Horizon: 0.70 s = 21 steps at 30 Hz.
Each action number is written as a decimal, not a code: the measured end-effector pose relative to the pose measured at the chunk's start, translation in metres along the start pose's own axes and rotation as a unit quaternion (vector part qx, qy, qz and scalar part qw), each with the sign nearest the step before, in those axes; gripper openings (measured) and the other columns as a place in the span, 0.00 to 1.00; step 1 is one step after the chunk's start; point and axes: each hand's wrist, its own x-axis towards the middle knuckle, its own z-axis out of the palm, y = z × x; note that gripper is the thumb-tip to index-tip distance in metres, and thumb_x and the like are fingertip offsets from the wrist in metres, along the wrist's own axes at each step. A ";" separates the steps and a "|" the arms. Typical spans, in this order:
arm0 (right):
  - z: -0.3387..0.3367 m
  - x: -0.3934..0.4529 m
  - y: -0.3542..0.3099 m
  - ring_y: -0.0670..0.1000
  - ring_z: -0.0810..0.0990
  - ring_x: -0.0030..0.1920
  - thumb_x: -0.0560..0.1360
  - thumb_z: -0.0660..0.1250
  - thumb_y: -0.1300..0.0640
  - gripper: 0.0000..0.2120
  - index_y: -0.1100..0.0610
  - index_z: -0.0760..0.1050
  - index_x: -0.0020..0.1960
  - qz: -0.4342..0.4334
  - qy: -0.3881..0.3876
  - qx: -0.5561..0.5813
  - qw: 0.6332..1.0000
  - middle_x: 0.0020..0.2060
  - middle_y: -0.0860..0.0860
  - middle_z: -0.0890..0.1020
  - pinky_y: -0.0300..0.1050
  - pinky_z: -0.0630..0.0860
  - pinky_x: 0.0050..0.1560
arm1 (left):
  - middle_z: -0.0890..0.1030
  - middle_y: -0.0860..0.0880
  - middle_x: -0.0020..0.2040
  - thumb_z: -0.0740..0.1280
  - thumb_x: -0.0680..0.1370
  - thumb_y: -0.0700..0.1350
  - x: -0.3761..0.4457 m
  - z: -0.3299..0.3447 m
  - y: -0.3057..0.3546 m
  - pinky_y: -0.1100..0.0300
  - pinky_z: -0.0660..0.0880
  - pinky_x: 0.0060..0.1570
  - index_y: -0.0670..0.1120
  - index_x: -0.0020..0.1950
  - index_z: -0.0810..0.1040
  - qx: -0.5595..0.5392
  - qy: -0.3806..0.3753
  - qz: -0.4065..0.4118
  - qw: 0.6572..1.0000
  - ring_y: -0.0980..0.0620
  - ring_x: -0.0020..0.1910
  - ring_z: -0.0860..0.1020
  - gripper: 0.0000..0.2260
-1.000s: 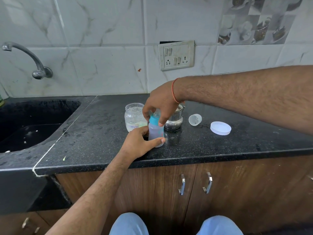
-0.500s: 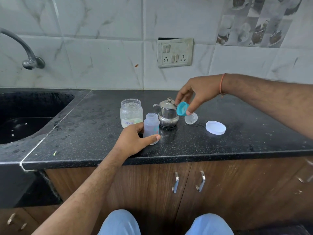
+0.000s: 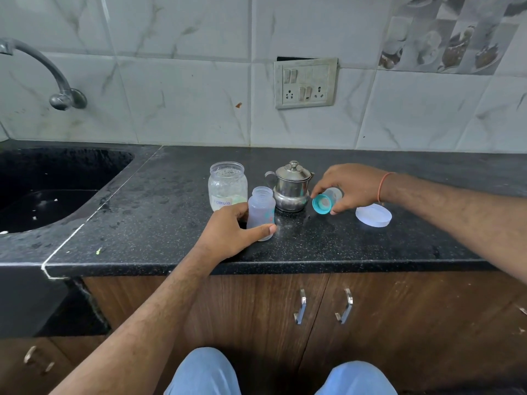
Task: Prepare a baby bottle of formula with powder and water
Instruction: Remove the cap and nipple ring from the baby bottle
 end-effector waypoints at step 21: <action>0.007 -0.015 -0.002 0.54 0.76 0.72 0.74 0.75 0.44 0.31 0.44 0.73 0.75 -0.011 0.052 -0.114 0.992 0.69 0.47 0.80 0.59 0.76 0.69 | 0.88 0.63 0.56 0.85 0.66 0.64 -0.008 -0.005 0.010 0.62 0.80 0.64 0.56 0.66 0.84 -0.063 0.006 -0.008 0.998 0.67 0.57 0.85 0.31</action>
